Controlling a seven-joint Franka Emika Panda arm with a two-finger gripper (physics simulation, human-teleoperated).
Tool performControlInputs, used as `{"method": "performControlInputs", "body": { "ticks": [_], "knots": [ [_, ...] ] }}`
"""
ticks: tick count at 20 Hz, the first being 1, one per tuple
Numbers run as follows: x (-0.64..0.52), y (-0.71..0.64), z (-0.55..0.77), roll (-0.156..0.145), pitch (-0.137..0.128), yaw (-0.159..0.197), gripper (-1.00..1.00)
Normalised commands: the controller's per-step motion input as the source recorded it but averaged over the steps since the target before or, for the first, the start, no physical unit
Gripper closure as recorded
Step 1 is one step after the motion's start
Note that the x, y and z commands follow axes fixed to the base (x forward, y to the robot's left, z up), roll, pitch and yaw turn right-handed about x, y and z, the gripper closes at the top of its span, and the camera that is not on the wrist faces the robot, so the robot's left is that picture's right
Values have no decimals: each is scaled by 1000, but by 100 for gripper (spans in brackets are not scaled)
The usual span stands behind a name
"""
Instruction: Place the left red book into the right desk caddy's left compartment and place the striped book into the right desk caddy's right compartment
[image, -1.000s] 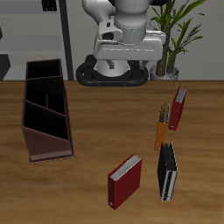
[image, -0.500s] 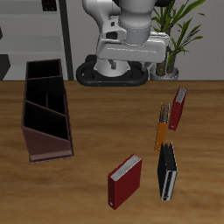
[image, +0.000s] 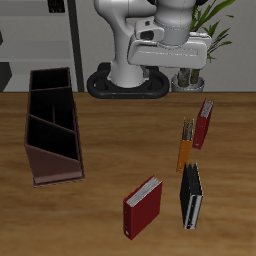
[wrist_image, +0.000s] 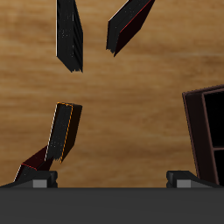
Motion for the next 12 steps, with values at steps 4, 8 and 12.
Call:
{"method": "performControlInputs", "body": {
  "ticks": [4,8,12],
  "knots": [
    [33,195,-69,18,-20,37,-100],
    [132,164,-147,-7,-3,-19,-100],
    [24,140,-181,16,19,0,-100]
  ]
}}
